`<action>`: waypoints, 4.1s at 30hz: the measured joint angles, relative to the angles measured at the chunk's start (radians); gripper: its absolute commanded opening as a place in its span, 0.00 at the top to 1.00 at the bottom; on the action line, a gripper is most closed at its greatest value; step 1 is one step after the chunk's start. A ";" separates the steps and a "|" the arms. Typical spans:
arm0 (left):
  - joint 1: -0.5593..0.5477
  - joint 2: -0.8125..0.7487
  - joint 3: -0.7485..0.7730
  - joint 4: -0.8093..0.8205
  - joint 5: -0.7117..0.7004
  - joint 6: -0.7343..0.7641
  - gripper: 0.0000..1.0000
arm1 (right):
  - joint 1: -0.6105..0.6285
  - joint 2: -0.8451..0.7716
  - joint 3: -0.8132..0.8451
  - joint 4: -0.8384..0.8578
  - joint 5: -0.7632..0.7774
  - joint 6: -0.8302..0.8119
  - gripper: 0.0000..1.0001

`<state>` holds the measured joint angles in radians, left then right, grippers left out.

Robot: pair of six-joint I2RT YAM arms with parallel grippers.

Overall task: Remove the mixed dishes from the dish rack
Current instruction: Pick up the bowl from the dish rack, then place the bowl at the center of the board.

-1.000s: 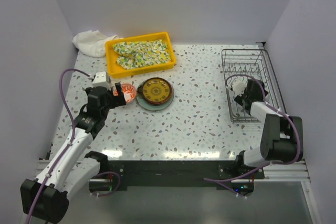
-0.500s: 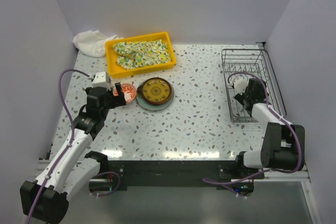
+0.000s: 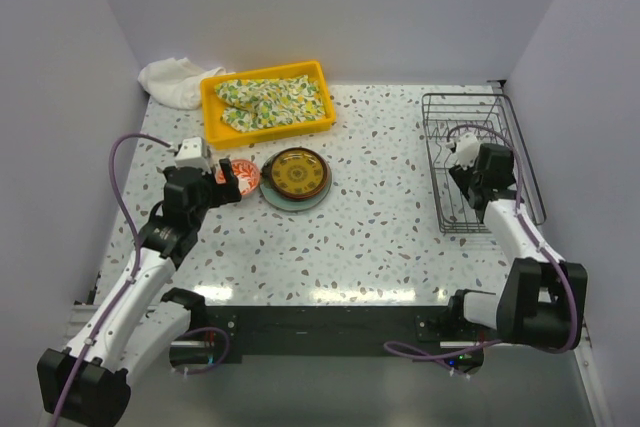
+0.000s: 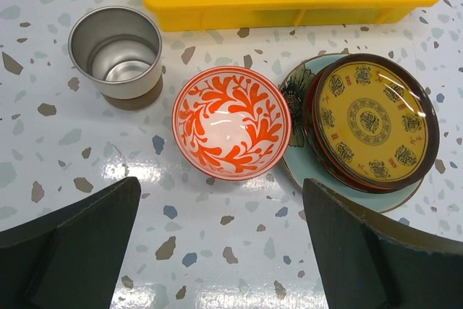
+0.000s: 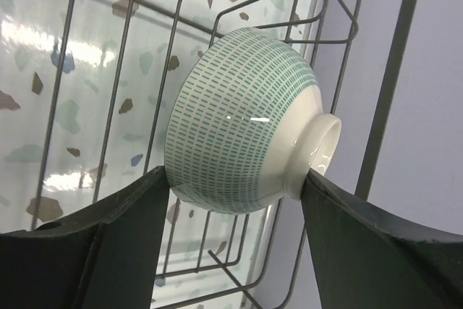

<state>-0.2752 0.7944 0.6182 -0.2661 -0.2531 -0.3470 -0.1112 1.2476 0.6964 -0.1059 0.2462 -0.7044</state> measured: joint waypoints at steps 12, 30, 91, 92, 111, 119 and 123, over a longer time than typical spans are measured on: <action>-0.003 0.019 -0.011 0.013 0.045 0.000 0.01 | 0.000 -0.118 0.090 -0.058 -0.002 0.419 0.67; -0.018 0.149 0.116 -0.001 0.205 -0.021 0.01 | 0.122 -0.214 0.175 -0.043 -0.305 0.876 0.68; -0.215 0.426 0.054 0.709 0.566 -0.718 1.00 | 0.582 0.057 -0.116 1.125 -0.808 1.816 0.57; -0.214 0.426 0.054 0.705 0.563 -0.720 1.00 | 0.583 0.057 -0.119 1.130 -0.814 1.806 0.53; -0.134 0.323 0.169 0.185 0.266 -0.402 1.00 | 0.587 -0.132 -0.114 0.701 -0.753 1.499 0.02; -0.053 0.385 0.314 -0.036 0.068 -0.208 1.00 | 0.587 -0.196 -0.031 0.325 -0.647 1.244 0.02; -0.007 0.481 0.361 -0.102 0.002 -0.153 1.00 | 0.587 -0.202 -0.027 0.257 -0.625 1.195 0.02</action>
<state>-0.2821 1.2755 0.9791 -0.3683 -0.2508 -0.4995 0.4755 1.0458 0.6693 0.1516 -0.3786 0.4908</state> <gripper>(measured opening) 0.087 0.983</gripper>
